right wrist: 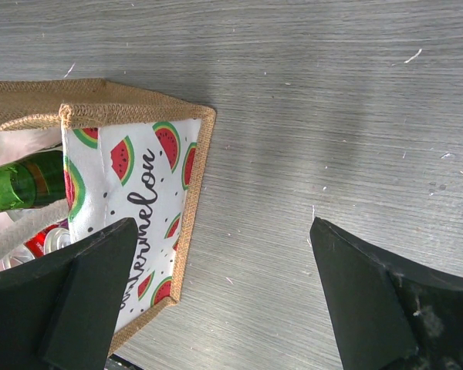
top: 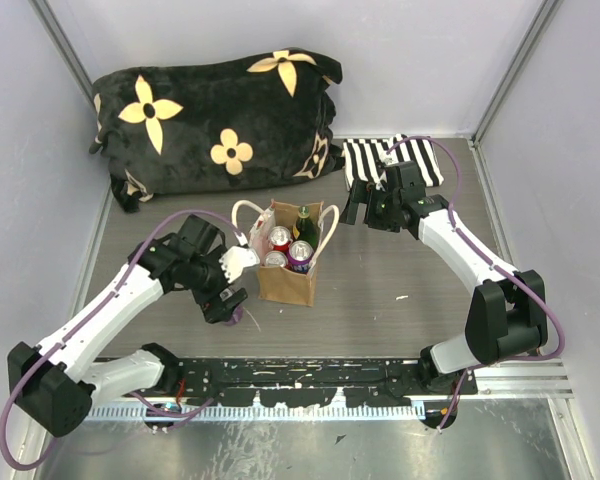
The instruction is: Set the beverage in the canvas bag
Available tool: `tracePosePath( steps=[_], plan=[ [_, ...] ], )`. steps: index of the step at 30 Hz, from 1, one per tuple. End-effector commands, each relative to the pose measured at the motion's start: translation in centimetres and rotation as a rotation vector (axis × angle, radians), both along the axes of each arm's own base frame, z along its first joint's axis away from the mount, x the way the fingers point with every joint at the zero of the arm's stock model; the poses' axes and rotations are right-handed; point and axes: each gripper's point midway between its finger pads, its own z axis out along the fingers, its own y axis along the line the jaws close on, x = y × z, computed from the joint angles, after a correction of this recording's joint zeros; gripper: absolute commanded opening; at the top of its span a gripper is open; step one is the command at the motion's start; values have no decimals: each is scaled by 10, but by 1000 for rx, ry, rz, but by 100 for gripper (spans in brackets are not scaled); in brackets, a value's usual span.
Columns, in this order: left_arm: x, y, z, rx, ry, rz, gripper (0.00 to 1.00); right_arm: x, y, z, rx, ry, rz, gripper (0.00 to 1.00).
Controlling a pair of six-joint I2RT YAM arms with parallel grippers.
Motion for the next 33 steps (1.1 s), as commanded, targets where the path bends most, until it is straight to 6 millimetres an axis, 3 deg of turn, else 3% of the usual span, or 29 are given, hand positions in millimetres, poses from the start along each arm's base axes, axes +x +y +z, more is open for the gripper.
tracePosePath(
  steps=[1,6,10,12,16,20,23,26,29,33],
  plan=[
    [6,-7,-16,-2,-14,-13,98,7,1,22,12,-64,13,100],
    [15,-5,-32,24,-33,17,100,8,1,22,13,-63,14,100],
    [20,-3,-45,44,-36,41,97,9,1,22,14,-62,13,100],
    [19,-2,-49,53,-21,48,91,9,2,21,14,-61,12,100],
    [19,-5,-45,35,-21,62,52,10,1,22,12,-64,11,100],
    [24,2,-31,53,-63,90,3,12,2,22,13,-63,12,100],
    [32,13,-8,43,-115,140,0,12,3,21,13,-60,14,100],
    [54,36,25,24,-200,225,0,12,3,21,11,-60,15,100],
    [93,64,66,-7,-291,359,0,12,4,17,15,-51,18,100],
    [153,64,138,-131,-403,489,0,12,8,12,45,-44,15,100]
  ],
)
